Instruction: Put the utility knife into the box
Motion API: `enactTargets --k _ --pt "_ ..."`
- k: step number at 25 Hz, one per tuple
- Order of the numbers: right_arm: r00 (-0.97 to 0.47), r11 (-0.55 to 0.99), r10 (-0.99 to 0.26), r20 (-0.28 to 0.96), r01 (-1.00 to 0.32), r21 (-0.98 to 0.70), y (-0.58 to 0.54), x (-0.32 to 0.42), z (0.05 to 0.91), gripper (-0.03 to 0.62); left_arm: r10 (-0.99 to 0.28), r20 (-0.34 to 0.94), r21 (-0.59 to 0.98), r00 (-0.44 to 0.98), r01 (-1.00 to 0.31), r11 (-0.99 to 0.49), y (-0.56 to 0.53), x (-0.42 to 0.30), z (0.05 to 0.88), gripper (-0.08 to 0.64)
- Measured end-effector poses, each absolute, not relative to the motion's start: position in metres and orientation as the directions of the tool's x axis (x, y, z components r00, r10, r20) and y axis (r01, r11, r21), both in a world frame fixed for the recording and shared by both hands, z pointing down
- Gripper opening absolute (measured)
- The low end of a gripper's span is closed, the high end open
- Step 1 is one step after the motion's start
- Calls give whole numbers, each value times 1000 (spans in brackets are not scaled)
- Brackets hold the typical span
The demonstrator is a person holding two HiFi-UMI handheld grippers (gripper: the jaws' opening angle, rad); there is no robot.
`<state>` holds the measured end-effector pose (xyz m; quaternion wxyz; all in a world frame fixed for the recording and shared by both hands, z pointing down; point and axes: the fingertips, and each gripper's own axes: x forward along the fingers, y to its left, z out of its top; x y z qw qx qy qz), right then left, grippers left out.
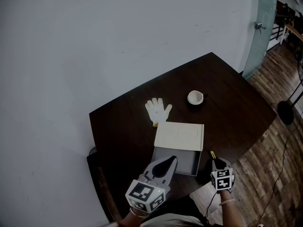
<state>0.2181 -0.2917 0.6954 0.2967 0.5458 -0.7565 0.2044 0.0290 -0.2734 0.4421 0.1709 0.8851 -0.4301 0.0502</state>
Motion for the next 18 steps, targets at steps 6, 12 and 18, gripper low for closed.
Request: enactTargets --k 6,12,18 --pt "-246 330 -724 645 -944 10 -282 208 678 58 -755 220 259 618 -783 -565 -263 23 437 17" --pt "-254 318 -750 611 -948 -5 -270 201 659 58 -768 197 260 610 -787 -559 -252 18 430 17" --pt "-254 301 -769 587 -954 -20 -253 197 643 60 -778 179 262 602 -792 -552 -237 13 423 17"
